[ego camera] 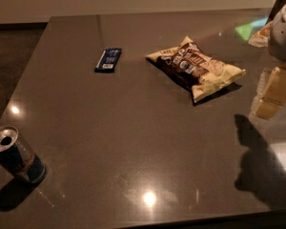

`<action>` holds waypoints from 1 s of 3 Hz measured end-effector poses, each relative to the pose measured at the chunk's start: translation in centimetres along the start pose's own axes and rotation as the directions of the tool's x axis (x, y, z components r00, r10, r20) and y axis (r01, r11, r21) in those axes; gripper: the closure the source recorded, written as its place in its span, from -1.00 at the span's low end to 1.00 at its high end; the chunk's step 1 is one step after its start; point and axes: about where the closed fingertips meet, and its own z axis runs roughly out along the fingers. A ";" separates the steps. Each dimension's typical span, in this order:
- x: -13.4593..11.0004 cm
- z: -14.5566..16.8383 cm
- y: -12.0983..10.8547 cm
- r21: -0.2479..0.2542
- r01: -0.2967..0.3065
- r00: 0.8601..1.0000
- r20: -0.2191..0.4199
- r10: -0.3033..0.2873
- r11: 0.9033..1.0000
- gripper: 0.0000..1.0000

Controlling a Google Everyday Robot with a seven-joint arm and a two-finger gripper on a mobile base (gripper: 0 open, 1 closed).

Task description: Move rxbar blueberry near redbull can

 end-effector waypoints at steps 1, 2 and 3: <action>-0.1 -0.2 -0.3 0.011 -0.006 1.000 -0.006 0.006 1.000 -1.00; -1.6 0.7 -2.3 0.023 -0.035 0.999 0.010 0.035 0.999 -1.00; -4.7 2.2 -4.6 0.019 -0.041 0.997 0.068 0.040 0.999 -1.00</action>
Offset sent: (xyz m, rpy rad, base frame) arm 0.0605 0.0208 -0.0011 0.0446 -0.0144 -0.0801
